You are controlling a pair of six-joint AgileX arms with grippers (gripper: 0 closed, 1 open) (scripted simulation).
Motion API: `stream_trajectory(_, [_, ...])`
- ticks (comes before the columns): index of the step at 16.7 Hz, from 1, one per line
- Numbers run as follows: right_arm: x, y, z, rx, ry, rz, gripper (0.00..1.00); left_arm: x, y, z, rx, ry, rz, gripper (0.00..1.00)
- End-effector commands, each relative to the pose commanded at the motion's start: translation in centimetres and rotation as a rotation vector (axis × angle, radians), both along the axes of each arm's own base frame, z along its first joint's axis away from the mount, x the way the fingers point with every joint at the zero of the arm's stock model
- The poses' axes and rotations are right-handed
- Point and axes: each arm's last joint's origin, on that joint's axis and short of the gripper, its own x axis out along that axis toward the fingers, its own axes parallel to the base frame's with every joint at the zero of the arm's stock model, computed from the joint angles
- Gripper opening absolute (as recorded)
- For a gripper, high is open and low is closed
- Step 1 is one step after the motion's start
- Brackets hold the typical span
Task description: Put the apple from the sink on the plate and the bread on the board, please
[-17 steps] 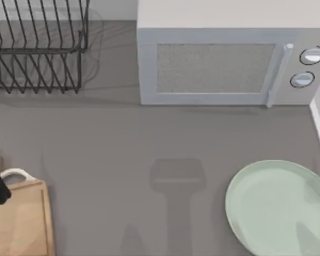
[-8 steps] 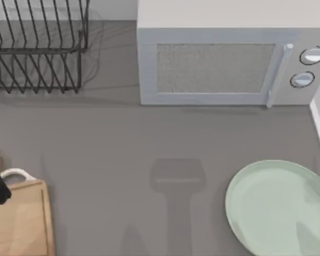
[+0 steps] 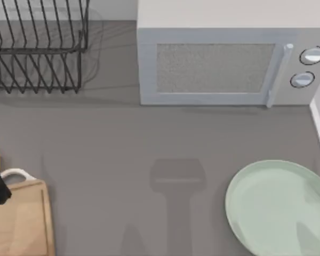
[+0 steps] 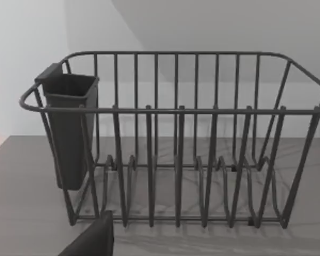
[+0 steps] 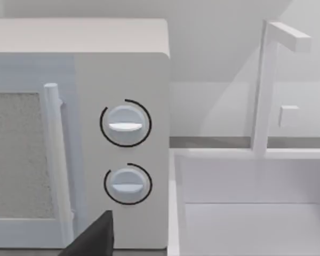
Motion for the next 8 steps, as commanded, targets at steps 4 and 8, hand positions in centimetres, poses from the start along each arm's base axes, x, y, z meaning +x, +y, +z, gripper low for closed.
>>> stream_trajectory(4, [0.0,0.0,0.6,-0.004,0.021,-0.005,1.00,0.0,0.0,0.0,0.000,0.000,0.000,1.00])
stream_trajectory(8, [0.6,-0.3,3.7,-0.027,0.156,-0.029,1.00,0.0,0.0,0.0,0.000,0.000,0.000,1.00])
